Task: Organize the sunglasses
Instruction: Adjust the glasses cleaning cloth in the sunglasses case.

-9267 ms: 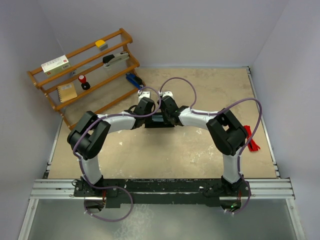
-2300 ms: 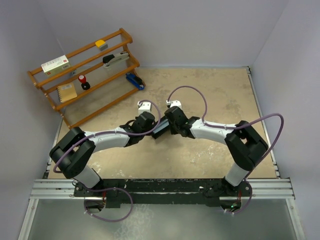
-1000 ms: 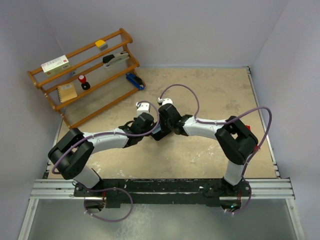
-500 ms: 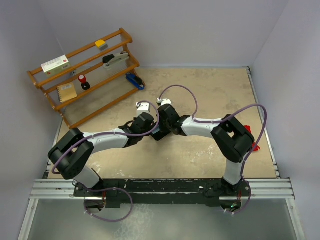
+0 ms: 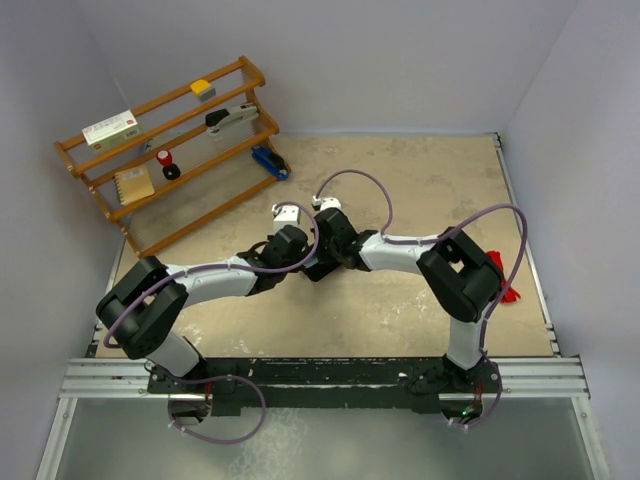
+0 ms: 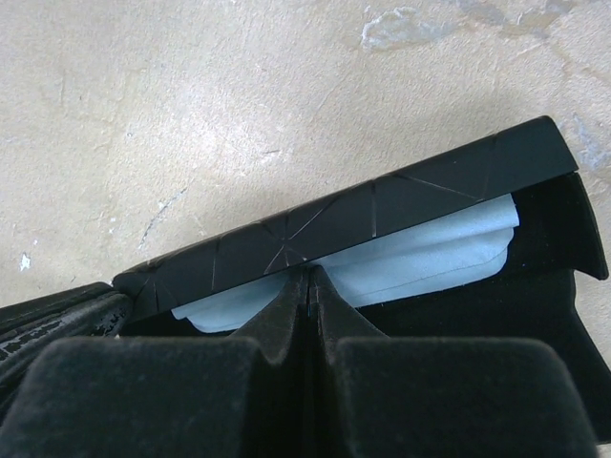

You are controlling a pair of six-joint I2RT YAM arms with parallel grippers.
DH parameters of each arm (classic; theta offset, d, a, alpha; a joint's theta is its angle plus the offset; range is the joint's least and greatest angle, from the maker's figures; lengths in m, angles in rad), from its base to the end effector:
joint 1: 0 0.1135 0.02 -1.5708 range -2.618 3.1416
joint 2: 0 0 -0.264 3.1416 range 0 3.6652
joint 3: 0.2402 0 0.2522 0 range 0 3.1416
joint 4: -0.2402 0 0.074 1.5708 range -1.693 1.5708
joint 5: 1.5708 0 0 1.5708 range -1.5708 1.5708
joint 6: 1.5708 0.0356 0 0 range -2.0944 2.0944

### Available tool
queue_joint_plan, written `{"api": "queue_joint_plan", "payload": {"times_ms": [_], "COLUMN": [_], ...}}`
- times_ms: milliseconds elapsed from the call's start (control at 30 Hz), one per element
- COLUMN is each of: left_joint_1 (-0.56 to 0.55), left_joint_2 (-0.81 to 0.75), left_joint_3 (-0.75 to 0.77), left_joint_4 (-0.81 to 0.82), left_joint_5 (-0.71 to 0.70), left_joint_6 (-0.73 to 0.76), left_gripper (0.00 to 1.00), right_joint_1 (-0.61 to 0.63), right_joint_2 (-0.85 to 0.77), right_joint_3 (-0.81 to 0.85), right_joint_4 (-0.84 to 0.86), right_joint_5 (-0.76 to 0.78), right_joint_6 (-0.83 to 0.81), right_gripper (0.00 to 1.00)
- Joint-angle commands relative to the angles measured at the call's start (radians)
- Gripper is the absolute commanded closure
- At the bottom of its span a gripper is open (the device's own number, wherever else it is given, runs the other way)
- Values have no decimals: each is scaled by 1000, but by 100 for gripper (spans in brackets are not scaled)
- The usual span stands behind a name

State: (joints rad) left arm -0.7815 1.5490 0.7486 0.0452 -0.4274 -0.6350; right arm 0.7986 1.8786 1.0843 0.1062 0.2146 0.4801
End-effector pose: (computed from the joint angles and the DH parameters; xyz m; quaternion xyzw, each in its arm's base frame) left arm 0.2272 -0.2046 0.1705 -0.0182 0.9009 -0.1043 0.4210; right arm 0.2835 0.2802 0.1633 -0.0974 0.8949 0.1757 0.3986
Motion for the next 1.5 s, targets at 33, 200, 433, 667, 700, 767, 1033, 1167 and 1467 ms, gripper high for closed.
{"api": "queue_joint_plan", "payload": {"times_ms": [33,200,433,667,700,767,1033,1167,1467], "left_joint_1": [-4,-4,-4,-4,-4,-4,-4,-3,-4], "left_joint_2": [0,2,13,20,22,23,29,29,28], "left_joint_3": [0,0,4,10,10,12,14,9,5], "left_joint_4": [14,14,19,18,18,19,16,14,11], "left_joint_5": [8,9,18,23,24,25,30,28,26], "left_joint_6": [2,2,2,3,4,5,5,3,2], "left_gripper": [100,100,100,100,100,100,100,100,100], "right_joint_1": [1,2,2,2,1,2,2,1,2], "right_joint_2": [3,-4,-13,-6,-7,-8,18,16,3], "right_joint_3": [29,21,-6,-23,-28,-38,-56,-81,-131], "right_joint_4": [43,53,100,158,169,194,249,297,381], "right_joint_5": [4,13,15,26,29,29,-41,-67,-101], "right_joint_6": [6,8,-5,2,4,9,47,71,94], "right_gripper": [100,100,100,100,100,100,100,100,100]}}
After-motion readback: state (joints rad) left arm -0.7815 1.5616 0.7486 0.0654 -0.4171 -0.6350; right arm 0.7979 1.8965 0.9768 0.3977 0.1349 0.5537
